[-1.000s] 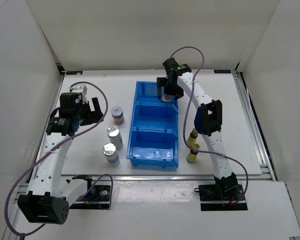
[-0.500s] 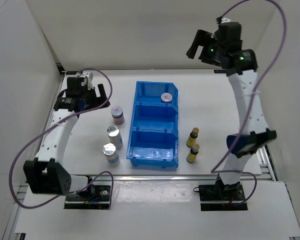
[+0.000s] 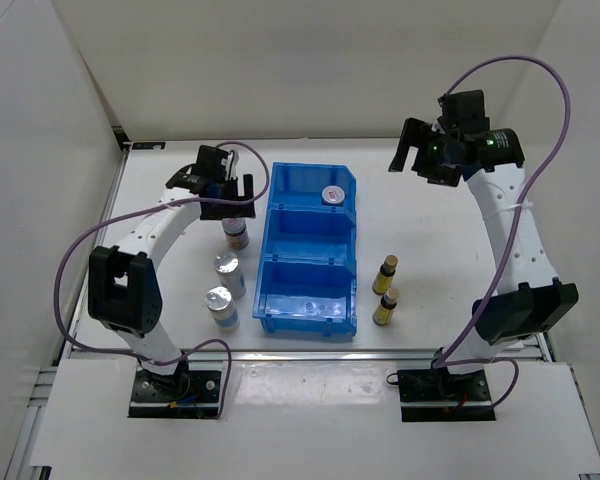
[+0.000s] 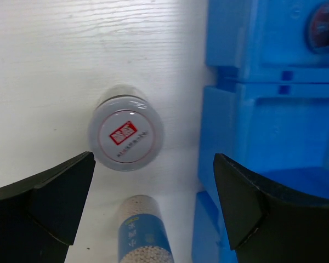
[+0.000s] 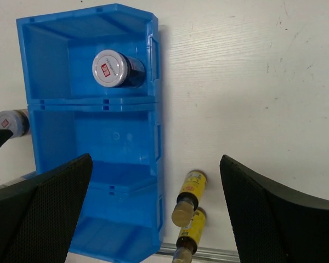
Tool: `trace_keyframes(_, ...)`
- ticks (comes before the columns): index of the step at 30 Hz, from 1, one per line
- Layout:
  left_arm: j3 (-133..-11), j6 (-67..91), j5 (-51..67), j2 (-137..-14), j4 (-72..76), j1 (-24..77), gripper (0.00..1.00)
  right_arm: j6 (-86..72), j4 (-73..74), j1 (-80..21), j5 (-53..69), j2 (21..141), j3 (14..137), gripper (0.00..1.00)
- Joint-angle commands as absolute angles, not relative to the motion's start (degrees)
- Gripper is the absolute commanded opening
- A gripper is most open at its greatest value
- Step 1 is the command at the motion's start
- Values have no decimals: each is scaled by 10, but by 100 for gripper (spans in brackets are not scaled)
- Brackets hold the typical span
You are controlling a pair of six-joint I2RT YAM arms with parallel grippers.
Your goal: Organize the condiment bottles
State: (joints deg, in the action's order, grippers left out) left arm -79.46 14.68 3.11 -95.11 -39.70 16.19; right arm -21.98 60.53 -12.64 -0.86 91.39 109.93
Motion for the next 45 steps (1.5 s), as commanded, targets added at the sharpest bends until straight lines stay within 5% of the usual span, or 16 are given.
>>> trace_keyframes(1, -809, 156, -23, -947, -412, 156, 100, -210, 613, -113, 14, 874, 1097, 100)
trace_keyframes(17, -780, 174, 10, -1008, -375, 156, 95, -199, 613, -113, 45, 878, 1086, 100)
trace_keyframes(21, -775, 179, 17, -1026, -370, 156, 74, -199, 613, -113, 45, 878, 1086, 100)
trace_keyframes(27, -814, 174, -23, -1026, -375, 156, 56, -199, 613, -113, 45, 878, 1075, 100)
trace_keyframes(31, -873, 180, -93, -1019, -402, 156, 20, -199, 613, -113, 45, 873, 1075, 100)
trace_keyframes(33, -936, 192, -153, -1013, -418, 156, 11, -199, 613, -113, 45, 873, 1070, 100)
trace_keyframes(37, -1051, 192, -201, -1018, -430, 156, 11, -204, 608, -113, 51, 873, 1070, 100)
trace_keyframes(45, -1206, 126, -100, -1091, -425, 223, 11, -215, 603, -113, 62, 878, 1059, 100)
